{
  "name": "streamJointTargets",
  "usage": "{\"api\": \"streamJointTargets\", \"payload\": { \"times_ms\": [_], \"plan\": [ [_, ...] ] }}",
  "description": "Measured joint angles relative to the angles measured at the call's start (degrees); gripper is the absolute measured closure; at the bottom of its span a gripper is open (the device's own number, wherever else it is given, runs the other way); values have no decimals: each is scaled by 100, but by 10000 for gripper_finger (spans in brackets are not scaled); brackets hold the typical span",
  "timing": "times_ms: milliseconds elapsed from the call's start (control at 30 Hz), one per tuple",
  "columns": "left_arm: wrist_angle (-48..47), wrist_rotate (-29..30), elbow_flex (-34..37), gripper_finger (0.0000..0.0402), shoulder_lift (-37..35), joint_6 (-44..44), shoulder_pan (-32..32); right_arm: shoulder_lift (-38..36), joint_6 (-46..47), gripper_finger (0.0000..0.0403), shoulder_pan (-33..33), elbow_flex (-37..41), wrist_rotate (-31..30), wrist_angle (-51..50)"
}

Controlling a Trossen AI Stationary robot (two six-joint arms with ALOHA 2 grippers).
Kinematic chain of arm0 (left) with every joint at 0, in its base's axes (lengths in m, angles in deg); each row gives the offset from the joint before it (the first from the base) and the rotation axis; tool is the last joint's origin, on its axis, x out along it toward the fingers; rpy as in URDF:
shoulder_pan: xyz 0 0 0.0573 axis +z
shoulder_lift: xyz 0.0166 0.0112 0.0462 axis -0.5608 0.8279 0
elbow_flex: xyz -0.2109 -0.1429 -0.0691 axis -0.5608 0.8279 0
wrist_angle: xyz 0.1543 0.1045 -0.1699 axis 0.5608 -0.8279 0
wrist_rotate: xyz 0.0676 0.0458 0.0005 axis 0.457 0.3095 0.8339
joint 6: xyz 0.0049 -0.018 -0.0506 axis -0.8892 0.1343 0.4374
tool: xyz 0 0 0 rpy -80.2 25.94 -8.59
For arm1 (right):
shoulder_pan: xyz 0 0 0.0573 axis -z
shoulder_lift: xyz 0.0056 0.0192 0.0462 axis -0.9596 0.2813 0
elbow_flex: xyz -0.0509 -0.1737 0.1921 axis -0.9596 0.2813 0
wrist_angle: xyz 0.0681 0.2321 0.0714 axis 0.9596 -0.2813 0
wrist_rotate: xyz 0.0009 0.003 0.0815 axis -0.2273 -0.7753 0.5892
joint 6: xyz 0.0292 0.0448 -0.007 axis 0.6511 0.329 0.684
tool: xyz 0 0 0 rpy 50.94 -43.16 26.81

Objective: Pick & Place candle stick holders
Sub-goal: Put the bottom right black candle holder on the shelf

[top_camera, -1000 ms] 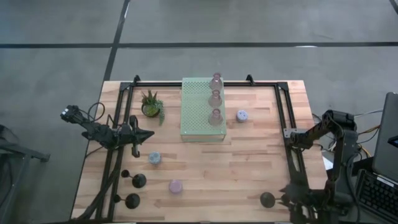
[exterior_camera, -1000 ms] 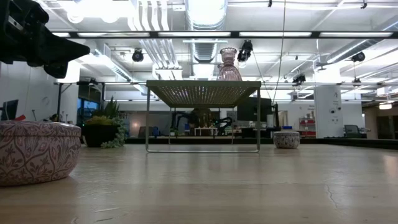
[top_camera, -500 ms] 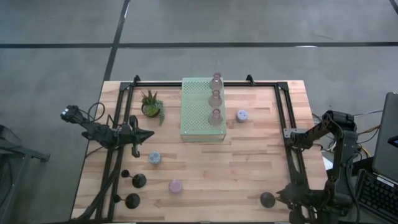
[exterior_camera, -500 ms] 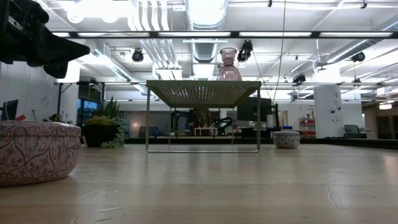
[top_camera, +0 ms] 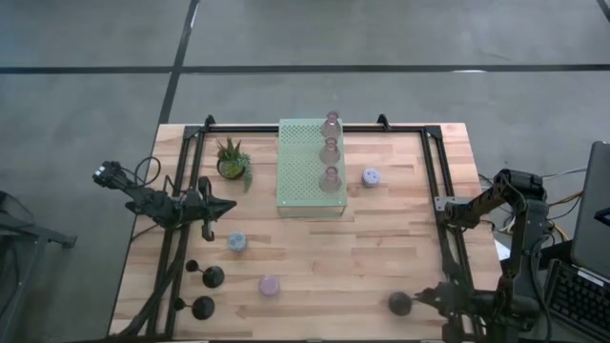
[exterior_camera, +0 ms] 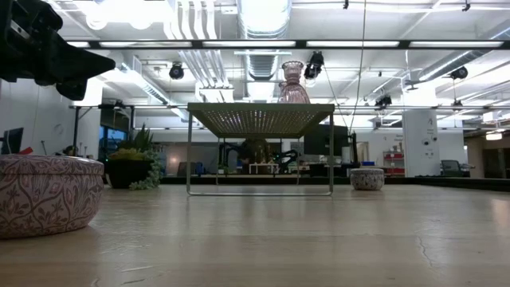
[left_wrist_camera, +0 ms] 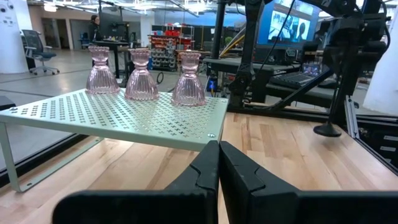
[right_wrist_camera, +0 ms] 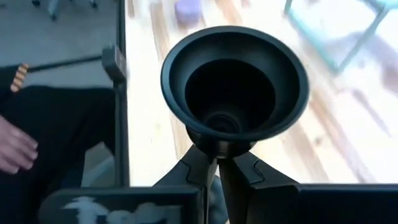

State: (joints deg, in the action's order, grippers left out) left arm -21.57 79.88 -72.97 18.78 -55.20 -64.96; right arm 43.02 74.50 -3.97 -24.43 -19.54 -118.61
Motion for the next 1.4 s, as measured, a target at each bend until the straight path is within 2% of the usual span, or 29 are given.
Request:
{"api": "streamJointTargets", "payload": {
  "times_ms": [200, 633, 767, 1033, 1400],
  "plan": [
    [0, 0, 0, 388, 0, -1, 0, -45, -326, 388, 160, 0, -510, -2],
    [0, 0, 0, 388, 0, 0, 0, -71, -1273, 389, 1308, 0, -491, 82],
    [0, 0, 0, 388, -1, -1, -2, -170, -1763, 389, 1673, 2, -218, 517],
    [0, 0, 0, 388, -2, -1, 0, -360, -3781, 390, 2504, 2, 343, 2092],
    [199, 131, 11, 388, 0, -74, 4, -419, -5242, 390, 3652, 2, 1358, 2723]
  ]
}}
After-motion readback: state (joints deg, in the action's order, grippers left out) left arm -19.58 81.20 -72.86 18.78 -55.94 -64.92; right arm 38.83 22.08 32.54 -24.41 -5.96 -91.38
